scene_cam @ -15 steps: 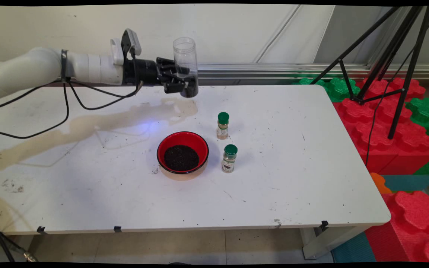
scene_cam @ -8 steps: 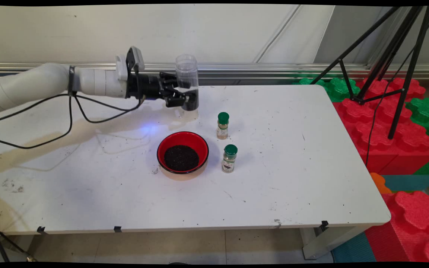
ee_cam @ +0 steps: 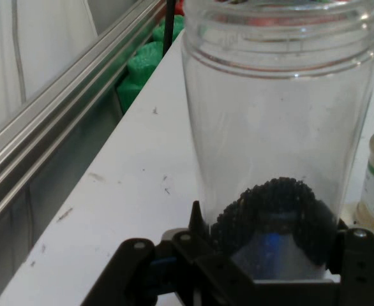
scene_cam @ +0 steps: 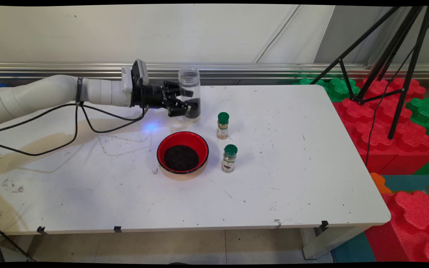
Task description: Place the picked object on the table
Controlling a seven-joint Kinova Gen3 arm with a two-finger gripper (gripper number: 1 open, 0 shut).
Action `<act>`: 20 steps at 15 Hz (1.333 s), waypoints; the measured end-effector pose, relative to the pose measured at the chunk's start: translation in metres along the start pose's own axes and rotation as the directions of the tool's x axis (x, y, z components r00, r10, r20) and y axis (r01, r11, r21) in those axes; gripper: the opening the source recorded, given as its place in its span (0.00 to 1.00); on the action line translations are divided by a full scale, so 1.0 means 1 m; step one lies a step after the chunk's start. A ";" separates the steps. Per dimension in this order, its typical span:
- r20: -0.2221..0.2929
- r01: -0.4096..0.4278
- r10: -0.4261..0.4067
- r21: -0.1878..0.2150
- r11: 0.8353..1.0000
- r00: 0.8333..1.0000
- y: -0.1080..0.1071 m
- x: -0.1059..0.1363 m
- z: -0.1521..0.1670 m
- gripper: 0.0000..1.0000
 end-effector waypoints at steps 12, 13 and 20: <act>-0.001 -0.034 0.034 -0.015 0.999 0.999 -0.002 -0.020 0.009 0.00; -0.001 -0.038 0.038 -0.017 0.999 0.999 -0.002 -0.022 0.010 0.00; 0.001 -0.055 0.055 -0.023 0.998 0.998 -0.003 -0.029 0.011 0.00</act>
